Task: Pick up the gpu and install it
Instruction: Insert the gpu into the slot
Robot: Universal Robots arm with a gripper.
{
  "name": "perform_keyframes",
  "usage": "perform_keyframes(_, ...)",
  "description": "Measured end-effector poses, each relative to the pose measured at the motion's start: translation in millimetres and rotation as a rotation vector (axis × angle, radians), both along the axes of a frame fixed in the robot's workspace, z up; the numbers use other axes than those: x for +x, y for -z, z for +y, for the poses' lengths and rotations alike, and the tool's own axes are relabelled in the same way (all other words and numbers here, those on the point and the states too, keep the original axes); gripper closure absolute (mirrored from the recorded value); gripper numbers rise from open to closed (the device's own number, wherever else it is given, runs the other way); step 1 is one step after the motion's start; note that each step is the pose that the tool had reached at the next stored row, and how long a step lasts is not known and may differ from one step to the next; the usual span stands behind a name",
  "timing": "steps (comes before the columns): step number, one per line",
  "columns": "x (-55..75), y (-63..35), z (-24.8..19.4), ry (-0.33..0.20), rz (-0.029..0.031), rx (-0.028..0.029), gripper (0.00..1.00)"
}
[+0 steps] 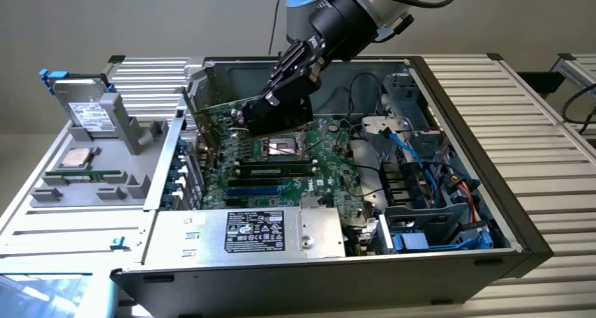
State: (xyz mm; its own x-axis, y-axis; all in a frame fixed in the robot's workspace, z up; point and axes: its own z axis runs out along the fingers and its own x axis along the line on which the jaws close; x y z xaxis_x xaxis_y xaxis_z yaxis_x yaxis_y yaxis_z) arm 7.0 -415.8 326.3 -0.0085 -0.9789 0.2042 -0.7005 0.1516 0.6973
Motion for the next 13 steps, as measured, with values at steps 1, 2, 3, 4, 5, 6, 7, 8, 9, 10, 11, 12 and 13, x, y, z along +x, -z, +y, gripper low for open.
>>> perform_keyframes(1,0.0,0.6,-0.1,0.000,0.0065,0.0014,0.72)
perform_keyframes(2,0.0,1.2,-0.2,0.000,0.0125,0.0034,0.72)
perform_keyframes(3,0.0,1.8,-0.2,0.000,0.0182,0.0061,0.72)
perform_keyframes(4,0.0,2.4,-0.3,0.000,0.0237,0.0095,0.72)
perform_keyframes(5,0.0,2.9,-0.3,0.000,0.0292,0.0128,0.72)
perform_keyframes(6,0.0,3.7,-0.3,0.000,0.0343,0.0155,0.72)
perform_keyframes(7,0.0,4.6,-0.5,0.000,0.0384,0.0174,0.72)
perform_keyframes(8,0.0,5.7,-0.7,0.000,0.0420,0.0188,0.72)
perform_keyframes(9,0.0,7.0,-1.0,0.000,0.0455,0.0203,0.72)
perform_keyframes(10,0.0,8.4,-1.3,0.000,0.0481,0.0212,0.72)
perform_keyframes(11,0.0,9.9,-1.7,-0.001,0.0505,0.0218,0.72)
perform_keyframes(12,0.0,11.6,-2.0,-0.001,0.0525,0.0223,0.72)
perform_keyframes(13,0.0,13.4,-2.3,-0.001,0.0539,0.0227,0.72)
